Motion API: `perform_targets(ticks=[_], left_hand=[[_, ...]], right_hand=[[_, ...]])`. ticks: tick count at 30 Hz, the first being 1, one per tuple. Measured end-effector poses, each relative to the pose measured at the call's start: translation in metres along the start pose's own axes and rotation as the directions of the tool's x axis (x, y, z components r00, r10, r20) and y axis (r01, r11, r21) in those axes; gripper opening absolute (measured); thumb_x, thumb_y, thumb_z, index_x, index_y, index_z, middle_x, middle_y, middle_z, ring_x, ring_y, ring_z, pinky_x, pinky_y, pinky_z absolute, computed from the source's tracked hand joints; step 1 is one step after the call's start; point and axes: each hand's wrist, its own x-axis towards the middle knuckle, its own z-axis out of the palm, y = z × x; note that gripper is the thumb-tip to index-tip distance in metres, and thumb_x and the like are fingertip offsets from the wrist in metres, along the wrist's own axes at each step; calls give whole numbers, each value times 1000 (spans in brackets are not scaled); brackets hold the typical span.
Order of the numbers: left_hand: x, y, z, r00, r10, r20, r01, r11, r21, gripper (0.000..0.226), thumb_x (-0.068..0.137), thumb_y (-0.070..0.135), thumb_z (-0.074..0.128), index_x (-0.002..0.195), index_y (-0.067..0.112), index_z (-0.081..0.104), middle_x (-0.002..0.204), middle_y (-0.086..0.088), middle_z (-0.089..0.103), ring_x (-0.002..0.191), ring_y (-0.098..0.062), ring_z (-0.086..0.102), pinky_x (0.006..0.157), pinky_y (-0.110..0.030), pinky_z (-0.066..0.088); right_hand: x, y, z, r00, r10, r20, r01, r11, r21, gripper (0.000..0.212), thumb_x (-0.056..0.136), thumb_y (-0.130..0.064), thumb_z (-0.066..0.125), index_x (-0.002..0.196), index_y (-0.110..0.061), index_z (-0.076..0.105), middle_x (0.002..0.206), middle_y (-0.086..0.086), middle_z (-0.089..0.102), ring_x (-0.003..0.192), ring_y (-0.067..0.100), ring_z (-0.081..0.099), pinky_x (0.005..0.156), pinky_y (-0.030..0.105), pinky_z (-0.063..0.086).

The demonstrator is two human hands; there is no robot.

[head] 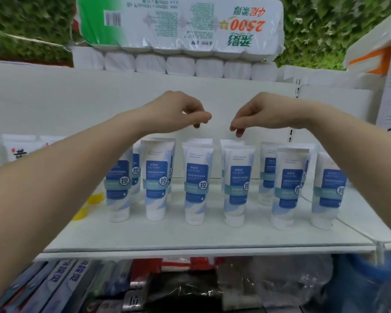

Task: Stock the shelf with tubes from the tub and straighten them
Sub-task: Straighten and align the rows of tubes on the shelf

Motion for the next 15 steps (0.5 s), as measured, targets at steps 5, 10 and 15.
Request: perform_targets(ticks=[5,10,15], left_hand=[[-35,7,4,985,31,170,-37,999,29,39,75,60,67,104,35,67,99,19,67,96,2,59,86,-21,44],[-47,12,20,981,52,187,-79,987,141,37,78,45,73,106,22,66,95,7,68,90,-16,59,84,-38,48],[-45,17,28,987,60,148,-77,991,111,37,79,43,73,104,18,65,85,9,62,85,-18,56,71,-32,43]], right_hand=[[-36,-18,13,997,45,59,-49,996,70,34,80,-59,63,93,-30,76,94,-17,73,101,3,62,99,30,41],[-48,-22,30,994,34,107,-29,999,-45,35,74,-44,77,98,-19,73,93,0,74,88,22,67,91,43,52],[-41,-18,33,992,41,117,-22,986,-162,49,71,-45,78,98,-6,66,102,18,66,94,40,60,88,52,50]])
